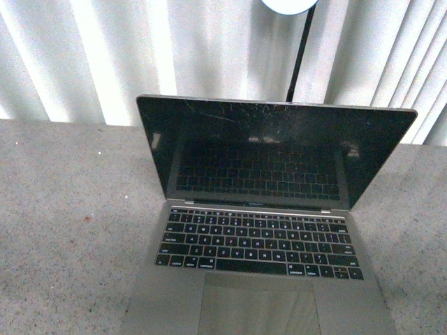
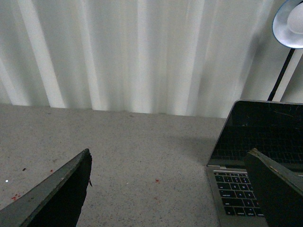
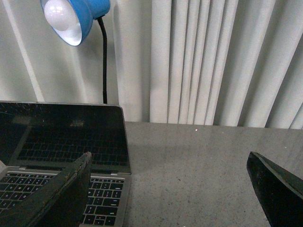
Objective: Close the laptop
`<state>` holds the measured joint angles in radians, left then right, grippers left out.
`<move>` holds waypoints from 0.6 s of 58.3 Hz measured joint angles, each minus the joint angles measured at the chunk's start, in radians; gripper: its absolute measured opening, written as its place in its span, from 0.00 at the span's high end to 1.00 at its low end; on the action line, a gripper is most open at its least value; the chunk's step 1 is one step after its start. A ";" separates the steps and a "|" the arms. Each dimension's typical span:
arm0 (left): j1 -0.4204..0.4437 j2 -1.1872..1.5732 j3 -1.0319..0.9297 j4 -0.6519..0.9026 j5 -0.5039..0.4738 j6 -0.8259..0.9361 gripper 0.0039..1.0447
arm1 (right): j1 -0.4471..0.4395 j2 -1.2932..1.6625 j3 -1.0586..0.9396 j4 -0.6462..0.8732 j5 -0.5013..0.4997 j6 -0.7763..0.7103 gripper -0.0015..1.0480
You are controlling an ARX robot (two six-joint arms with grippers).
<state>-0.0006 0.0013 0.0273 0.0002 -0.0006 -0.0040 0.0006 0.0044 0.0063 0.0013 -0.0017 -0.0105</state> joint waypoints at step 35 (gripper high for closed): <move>-0.115 0.275 0.023 0.196 -0.086 -0.246 0.06 | 0.072 0.399 0.217 -0.107 0.000 0.114 0.07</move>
<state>-0.1154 0.2760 0.0505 0.1967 -0.0864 -0.2501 0.0727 0.4030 0.2234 -0.1055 -0.0021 0.1032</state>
